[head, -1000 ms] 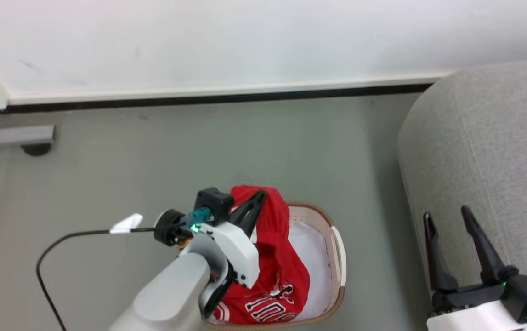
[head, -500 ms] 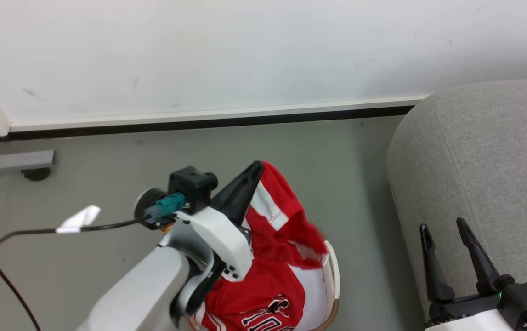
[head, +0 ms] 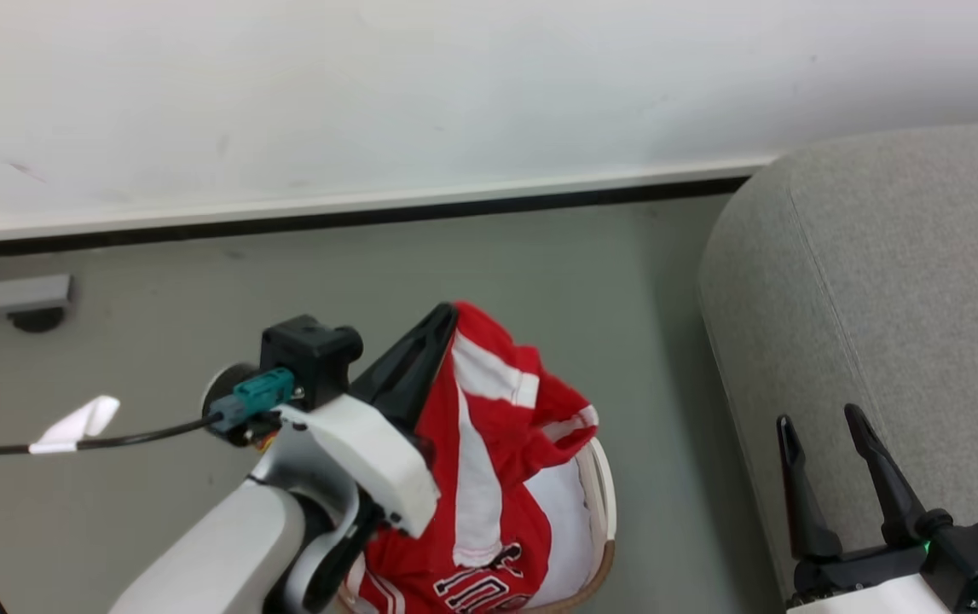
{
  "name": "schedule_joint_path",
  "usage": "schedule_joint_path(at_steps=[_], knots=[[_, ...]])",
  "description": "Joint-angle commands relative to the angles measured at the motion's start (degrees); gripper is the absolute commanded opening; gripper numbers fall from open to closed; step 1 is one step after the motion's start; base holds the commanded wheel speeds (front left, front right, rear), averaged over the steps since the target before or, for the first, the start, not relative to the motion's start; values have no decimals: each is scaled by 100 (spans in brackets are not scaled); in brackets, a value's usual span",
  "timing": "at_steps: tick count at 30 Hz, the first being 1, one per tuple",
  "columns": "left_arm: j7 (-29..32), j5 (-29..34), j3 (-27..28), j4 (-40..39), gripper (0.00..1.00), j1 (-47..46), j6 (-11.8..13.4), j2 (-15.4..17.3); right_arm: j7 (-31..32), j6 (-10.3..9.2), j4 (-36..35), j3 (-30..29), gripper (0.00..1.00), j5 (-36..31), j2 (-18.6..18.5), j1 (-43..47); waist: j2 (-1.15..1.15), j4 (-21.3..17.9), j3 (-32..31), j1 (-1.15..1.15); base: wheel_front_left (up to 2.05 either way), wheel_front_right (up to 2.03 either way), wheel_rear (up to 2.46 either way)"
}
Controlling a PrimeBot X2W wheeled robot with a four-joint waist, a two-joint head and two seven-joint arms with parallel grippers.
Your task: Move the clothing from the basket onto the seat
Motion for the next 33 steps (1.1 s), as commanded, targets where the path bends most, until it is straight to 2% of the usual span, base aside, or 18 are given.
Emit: schedule_joint_path(at_steps=[1,7,13,20,26,33], knots=[[7,-60,45,98,0,107,36,102,0,-12,-38,13,100,7,-18,-84,0,-75,115,0,0,0,0],[2,-219,49,875,0,348,17,120,0,-12,-66,8,100,-43,-19,-193,0,-272,440,0,0,0,0],[-174,-366,60,2233,0,269,-158,-13,0,-12,-127,58,100,21,-19,-326,0,-493,758,0,0,0,0],[-458,-307,-12,3947,0,-229,-563,-208,0,-12,-215,85,100,52,-17,-476,0,-733,1207,0,0,0,0],[-540,-178,-240,5267,0,-760,-1050,-363,0,-12,-279,83,100,88,-20,-648,0,-926,1582,0,0,0,0],[-935,-96,-356,6263,0,-1121,-1280,-643,0,-12,-278,33,100,141,-18,-705,0,-1009,1681,0,0,0,0]])
